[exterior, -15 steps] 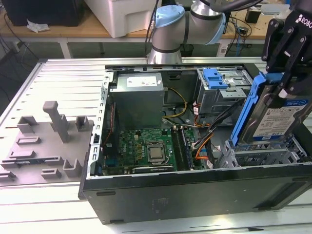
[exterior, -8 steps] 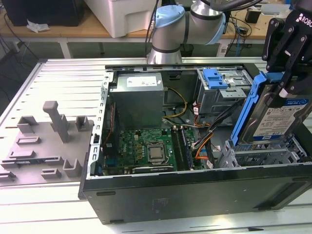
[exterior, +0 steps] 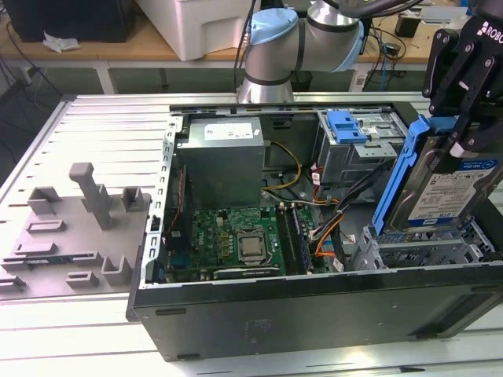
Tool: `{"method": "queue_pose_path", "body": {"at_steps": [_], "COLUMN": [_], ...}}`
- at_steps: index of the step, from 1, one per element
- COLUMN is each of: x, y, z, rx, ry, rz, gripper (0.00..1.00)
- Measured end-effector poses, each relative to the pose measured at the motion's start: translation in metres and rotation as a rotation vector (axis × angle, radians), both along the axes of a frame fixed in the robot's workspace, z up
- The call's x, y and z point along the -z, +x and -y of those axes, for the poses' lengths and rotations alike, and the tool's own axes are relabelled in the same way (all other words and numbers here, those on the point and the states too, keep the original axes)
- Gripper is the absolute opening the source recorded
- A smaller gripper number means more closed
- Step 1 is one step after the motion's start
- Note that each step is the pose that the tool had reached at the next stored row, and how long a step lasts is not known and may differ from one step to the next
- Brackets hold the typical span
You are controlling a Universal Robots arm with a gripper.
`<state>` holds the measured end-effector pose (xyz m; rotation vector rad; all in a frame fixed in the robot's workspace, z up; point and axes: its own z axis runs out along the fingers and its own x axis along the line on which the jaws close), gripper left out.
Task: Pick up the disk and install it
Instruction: 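Insert the disk into the insertion slot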
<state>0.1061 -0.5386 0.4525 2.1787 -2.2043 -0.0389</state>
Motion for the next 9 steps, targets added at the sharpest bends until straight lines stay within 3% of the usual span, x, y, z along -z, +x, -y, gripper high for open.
{"method": "queue_pose_path", "body": {"at_steps": [9], "x": [0.0001], "y": [0.0030], "z": [0.0000], "rx": [0.005], "ry": [-0.0002], "rz": [-0.0179], "gripper": [0.37]}}
